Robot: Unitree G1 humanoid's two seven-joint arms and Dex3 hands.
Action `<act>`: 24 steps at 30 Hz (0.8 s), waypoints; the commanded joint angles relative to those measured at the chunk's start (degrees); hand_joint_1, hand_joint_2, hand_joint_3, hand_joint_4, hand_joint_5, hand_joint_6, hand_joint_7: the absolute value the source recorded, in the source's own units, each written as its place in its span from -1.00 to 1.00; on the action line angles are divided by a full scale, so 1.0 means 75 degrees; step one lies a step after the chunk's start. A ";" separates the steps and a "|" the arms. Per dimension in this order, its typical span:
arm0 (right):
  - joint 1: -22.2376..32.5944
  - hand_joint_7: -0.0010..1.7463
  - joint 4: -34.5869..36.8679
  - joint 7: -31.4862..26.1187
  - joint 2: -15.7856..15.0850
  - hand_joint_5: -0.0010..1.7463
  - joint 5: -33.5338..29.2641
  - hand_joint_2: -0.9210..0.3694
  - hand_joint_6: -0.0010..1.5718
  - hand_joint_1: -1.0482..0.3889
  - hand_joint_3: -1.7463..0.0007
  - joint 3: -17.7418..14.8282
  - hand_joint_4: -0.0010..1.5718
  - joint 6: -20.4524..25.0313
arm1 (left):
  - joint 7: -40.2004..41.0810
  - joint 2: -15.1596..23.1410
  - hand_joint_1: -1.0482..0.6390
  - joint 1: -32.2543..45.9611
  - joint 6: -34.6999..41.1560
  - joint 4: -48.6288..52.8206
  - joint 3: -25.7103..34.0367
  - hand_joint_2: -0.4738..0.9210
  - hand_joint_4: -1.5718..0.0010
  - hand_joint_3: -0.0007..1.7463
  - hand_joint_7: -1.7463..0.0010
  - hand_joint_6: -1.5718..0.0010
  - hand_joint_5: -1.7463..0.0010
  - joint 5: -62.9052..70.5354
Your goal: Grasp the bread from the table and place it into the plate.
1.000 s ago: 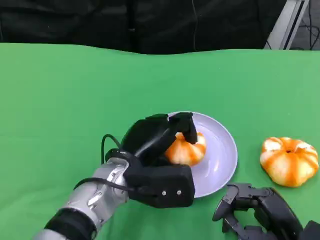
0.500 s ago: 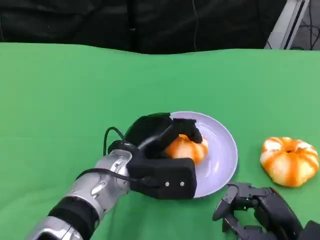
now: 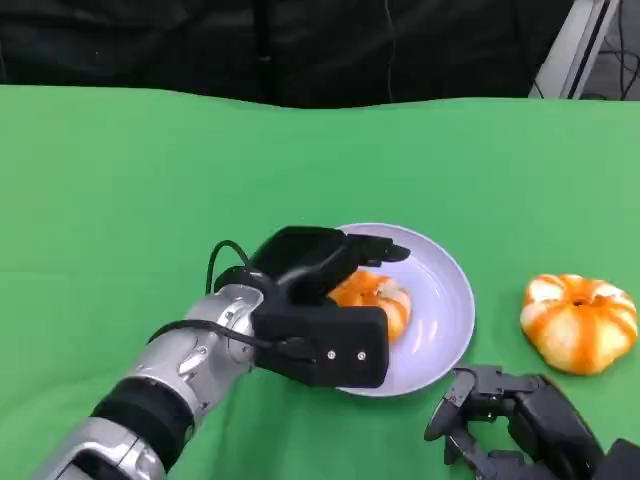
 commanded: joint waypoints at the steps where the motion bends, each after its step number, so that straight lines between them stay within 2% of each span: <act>1: 0.0045 0.35 -0.0085 -0.0011 -0.0065 0.73 0.0052 -0.49 0.09 0.25 -0.14 -0.0023 0.02 0.0080 | -0.0389 0.0151 -0.76 -0.0103 0.0138 -0.0162 0.0076 1.00 0.46 -0.17 0.99 0.55 0.99 -0.0188; 4: 0.0038 0.35 -0.0077 -0.0034 -0.0074 0.74 0.0013 -0.49 0.09 0.25 -0.15 -0.0021 0.02 0.0043 | -0.0493 0.0185 -0.76 -0.0009 0.0061 -0.0299 0.0219 1.00 0.46 -0.15 0.99 0.55 0.99 -0.0422; 7: 0.0018 0.35 -0.0051 -0.0102 -0.0095 0.74 -0.0087 -0.48 0.09 0.25 -0.15 -0.0017 0.01 -0.0046 | -0.0579 0.0236 -0.85 0.0188 -0.0110 -0.0538 0.0499 1.00 0.44 -0.02 0.99 0.54 0.99 -0.0836; 15: -0.0013 0.36 0.0043 -0.0202 -0.0113 0.71 -0.0205 -0.51 0.08 0.28 -0.12 -0.0013 0.01 -0.0207 | -0.0387 0.0277 -0.80 0.0793 -0.0414 -0.1168 0.0842 1.00 0.38 -0.01 1.00 0.56 0.98 -0.1259; 18: 0.0008 0.36 0.0004 -0.0265 -0.0121 0.71 -0.0269 -0.52 0.08 0.27 -0.11 -0.0004 0.01 -0.0157 | -0.0243 0.0181 -0.75 0.1177 -0.0839 -0.1393 0.1127 1.00 0.36 -0.07 0.99 0.54 0.98 -0.1675; 24: -0.0029 0.33 0.0042 -0.0177 -0.0116 0.70 -0.0149 -0.53 0.09 0.30 -0.11 0.0009 0.03 -0.0213 | -0.1009 -0.0243 -0.73 0.1744 -0.1548 -0.1549 0.1887 1.00 0.30 -0.24 0.99 0.53 0.97 -0.3460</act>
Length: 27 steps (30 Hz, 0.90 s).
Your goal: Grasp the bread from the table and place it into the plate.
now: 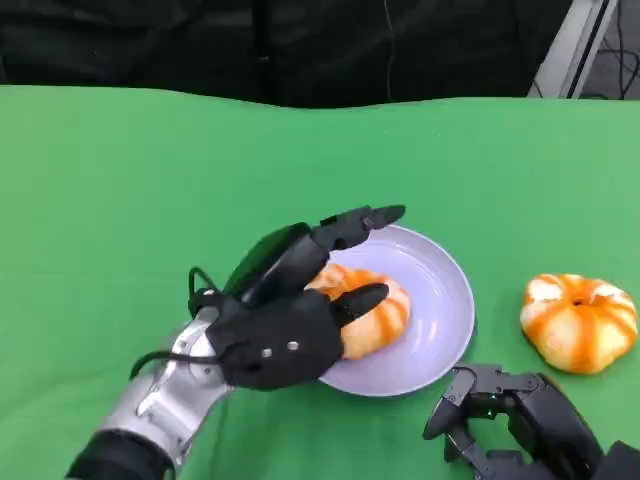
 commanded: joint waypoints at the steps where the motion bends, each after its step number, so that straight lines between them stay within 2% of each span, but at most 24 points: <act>1: -0.0012 0.33 0.0038 0.0057 -0.0109 0.70 0.0076 -0.53 0.10 0.29 -0.11 -0.0005 0.03 -0.0021 | -0.0759 -0.0246 -0.73 0.0451 -0.0391 -0.0272 0.0612 1.00 0.30 -0.25 1.00 0.53 0.97 -0.1432; 7: 0.0020 0.32 0.0011 0.0087 -0.0094 0.70 0.0096 -0.53 0.10 0.28 -0.10 0.0004 0.04 0.0026 | -0.1679 -0.0341 -0.70 0.1302 -0.0306 -0.1228 0.1086 1.00 0.27 -0.30 1.00 0.53 0.98 -0.2749; 12: 0.0013 0.32 0.0027 0.0086 -0.0102 0.70 0.0092 -0.52 0.10 0.28 -0.10 -0.0001 0.03 0.0027 | -0.1978 -0.0373 -0.68 0.1776 -0.0244 -0.1742 0.1271 1.00 0.26 -0.30 1.00 0.54 0.98 -0.3074; 20: -0.0051 0.34 0.0148 0.0103 -0.0080 0.72 0.0111 -0.53 0.08 0.28 -0.10 0.0009 0.02 0.0000 | -0.2403 -0.0444 -0.64 0.2897 -0.1153 -0.1887 0.1719 1.00 0.25 -0.35 0.99 0.51 0.99 -0.3810; 27: -0.0034 0.33 0.0177 0.0101 -0.0047 0.74 0.0110 -0.55 0.08 0.27 -0.08 0.0037 0.02 0.0012 | -0.2829 -0.0610 -0.64 0.3409 -0.1707 -0.1698 0.1981 1.00 0.21 -0.38 0.99 0.50 0.97 -0.4244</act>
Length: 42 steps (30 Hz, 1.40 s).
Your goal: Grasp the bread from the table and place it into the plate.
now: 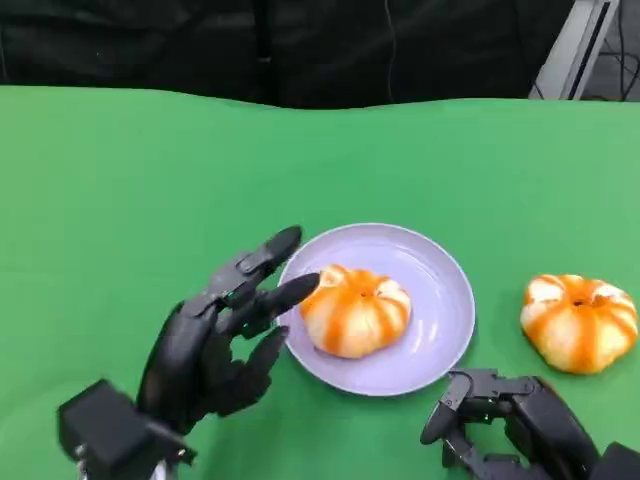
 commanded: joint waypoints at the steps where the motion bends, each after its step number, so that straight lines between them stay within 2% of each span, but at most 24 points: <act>1: -0.0015 0.33 0.0052 0.0014 -0.0049 0.74 0.0070 -0.55 0.08 0.27 -0.08 -0.0019 0.02 -0.0015 | -0.0217 -0.0090 -0.64 0.0316 -0.0602 0.0194 0.0204 1.00 0.20 -0.39 0.99 0.50 0.97 -0.0143; 9: -0.0025 0.33 0.0067 0.0009 -0.0089 0.74 0.0060 -0.55 0.08 0.27 -0.08 -0.0009 0.01 -0.0019 | -0.0743 -0.0344 -0.60 0.0956 -0.1080 0.0432 0.0310 1.00 0.13 -0.44 0.98 0.46 0.96 -0.0602; 20: -0.0044 0.32 0.0103 0.0031 -0.0100 0.73 0.0095 -0.55 0.08 0.27 -0.06 -0.0040 0.00 -0.0004 | -0.1148 -0.0507 -0.55 0.1082 -0.1466 0.1119 0.0583 1.00 0.08 -0.47 0.98 0.40 0.97 -0.0727; 25: -0.0054 0.31 0.0105 0.0072 -0.0130 0.72 0.0121 -0.56 0.08 0.27 -0.05 -0.0046 0.01 -0.0040 | -0.1076 -0.0583 -0.15 0.1105 -0.1457 0.1276 0.0689 1.00 0.00 -0.62 0.98 0.36 0.97 -0.0626; 27: -0.0056 0.31 0.0097 0.0087 -0.0122 0.72 0.0151 -0.57 0.08 0.27 -0.05 -0.0054 0.01 -0.0035 | -0.0956 -0.0590 0.09 0.1166 -0.1342 0.1228 0.0696 1.00 -0.01 -0.62 0.97 0.31 0.98 -0.0491; 29: -0.0061 0.32 0.0121 0.0133 -0.0107 0.72 0.0211 -0.58 0.08 0.27 -0.04 -0.0061 0.02 -0.0024 | -0.0567 -0.0549 0.22 0.1134 -0.1519 0.1276 0.0747 1.00 -0.08 -0.55 0.95 0.21 0.96 0.0011; 31: -0.0056 0.32 0.0126 0.0156 -0.0100 0.73 0.0239 -0.58 0.08 0.27 -0.04 -0.0064 0.01 -0.0015 | -0.0263 -0.0518 0.25 0.1083 -0.1737 0.1350 0.0791 1.00 -0.24 -0.51 0.94 0.04 0.94 0.0415; 32: -0.0036 0.32 0.0095 0.0159 -0.0104 0.73 0.0240 -0.58 0.08 0.27 -0.04 -0.0059 0.01 -0.0006 | -0.0164 -0.0514 0.26 0.1057 -0.1801 0.1372 0.0798 1.00 -0.28 -0.51 0.93 0.00 0.94 0.0540; 37: -0.0009 0.32 0.0050 0.0106 -0.0115 0.73 0.0189 -0.57 0.08 0.27 -0.05 -0.0055 0.01 -0.0015 | 0.0077 -0.0414 0.21 0.0889 -0.1902 0.1496 0.0752 1.00 -0.56 -0.47 0.90 -0.48 0.89 0.0900; 40: 0.0000 0.32 0.0016 0.0122 -0.0123 0.73 0.0198 -0.57 0.08 0.26 -0.05 -0.0049 0.01 0.0039 | 0.0147 -0.0394 0.21 0.0803 -0.1992 0.1598 0.0746 0.94 -0.65 -0.38 0.93 -0.65 0.85 0.0997; 41: -0.0011 0.33 0.0029 0.0119 -0.0128 0.73 0.0193 -0.57 0.08 0.26 -0.05 -0.0053 0.01 0.0019 | 0.0122 -0.0387 0.21 0.0726 -0.2053 0.1679 0.0722 0.89 -0.68 -0.32 0.92 -0.69 0.81 0.0999; 42: -0.0022 0.33 0.0046 0.0111 -0.0132 0.73 0.0183 -0.57 0.08 0.27 -0.05 -0.0056 0.01 -0.0006 | 0.0087 -0.0384 0.22 0.0653 -0.2100 0.1764 0.0697 0.74 -0.64 -0.11 0.88 -0.77 0.58 0.0982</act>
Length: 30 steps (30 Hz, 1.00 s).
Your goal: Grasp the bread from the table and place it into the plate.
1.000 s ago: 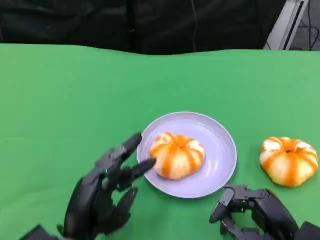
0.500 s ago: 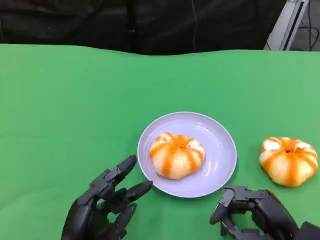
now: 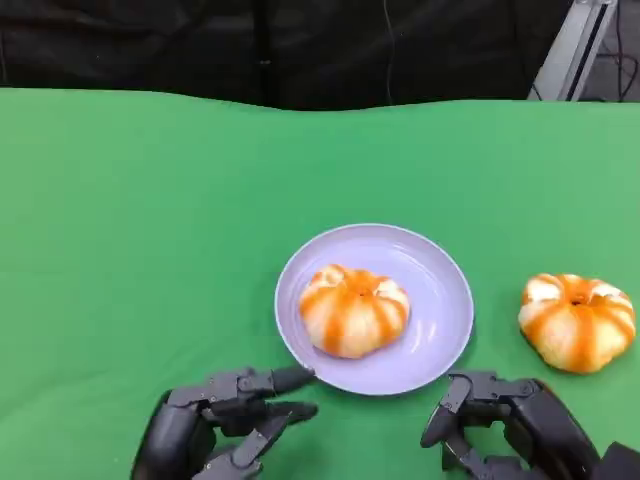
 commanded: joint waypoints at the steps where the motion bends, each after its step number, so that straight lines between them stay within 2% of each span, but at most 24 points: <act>1: -0.0020 0.33 -0.0026 -0.0041 -0.0131 0.73 0.0025 -0.57 0.08 0.28 -0.05 -0.0095 0.01 -0.0022 | 0.0034 0.0132 0.21 -0.0265 -0.0294 0.0312 -0.0050 0.61 -0.52 0.06 0.82 -0.80 0.24 0.0015; 2: -0.0024 0.33 -0.0019 -0.0044 -0.0132 0.73 0.0021 -0.56 0.08 0.28 -0.05 -0.0096 0.01 -0.0031 | 0.0023 0.0135 0.21 -0.0301 -0.0330 0.0367 -0.0064 0.53 -0.39 0.17 0.68 -0.77 -0.05 0.0001; 3: -0.0026 0.33 -0.0010 -0.0040 -0.0134 0.72 0.0024 -0.56 0.08 0.28 -0.06 -0.0097 0.01 -0.0028 | 0.0028 0.0131 0.21 -0.0343 -0.0346 0.0439 -0.0079 0.50 -0.35 0.21 0.57 -0.72 -0.15 0.0008; 4: -0.0026 0.33 -0.0004 -0.0036 -0.0135 0.72 0.0028 -0.56 0.08 0.28 -0.06 -0.0097 0.01 -0.0024 | 0.0035 0.0130 0.21 -0.0376 -0.0366 0.0497 -0.0090 0.47 -0.32 0.25 0.37 -0.64 -0.29 0.0014; 5: -0.0027 0.34 -0.0001 -0.0033 -0.0135 0.72 0.0030 -0.56 0.08 0.28 -0.06 -0.0096 0.01 -0.0022 | 0.0041 0.0131 0.21 -0.0402 -0.0386 0.0546 -0.0099 0.44 -0.30 0.28 0.14 -0.53 -0.38 0.0016; 8: -0.0026 0.34 0.0012 -0.0034 -0.0145 0.73 0.0018 -0.55 0.08 0.27 -0.07 -0.0093 0.00 -0.0043 | 0.0046 0.0120 0.19 -0.0497 -0.0315 0.0641 -0.0176 0.44 -0.23 0.32 -0.20 -0.38 -0.60 0.0053; 12: -0.0015 0.35 -0.0001 -0.0027 -0.0139 0.74 0.0041 -0.54 0.07 0.26 -0.08 -0.0098 0.00 -0.0029 | 0.0066 0.0147 0.19 -0.0535 -0.0292 0.0687 -0.0238 0.44 -0.21 0.33 -0.28 -0.34 -0.65 0.0077; 14: 0.0006 0.34 -0.0039 -0.0024 -0.0135 0.73 0.0055 -0.55 0.08 0.27 -0.07 -0.0097 0.01 0.0004 | 0.0055 0.0156 0.16 -0.0565 -0.0235 0.0697 -0.0276 0.39 -0.16 0.44 -0.41 -0.27 -0.77 0.0091; 17: 0.0014 0.34 -0.0051 -0.0028 -0.0142 0.72 0.0041 -0.56 0.08 0.27 -0.06 -0.0093 0.01 0.0005 | 0.0062 0.0142 0.14 -0.0566 -0.0184 0.0669 -0.0302 0.39 -0.13 0.47 -0.47 -0.23 -0.83 0.0043; 30: 0.0032 0.34 -0.0067 -0.0008 -0.0152 0.72 0.0065 -0.55 0.08 0.27 -0.07 -0.0097 0.01 0.0008 | 0.0032 0.0110 0.14 -0.0562 -0.0187 0.0681 -0.0372 0.42 -0.10 0.44 -0.50 -0.19 -0.82 -0.0003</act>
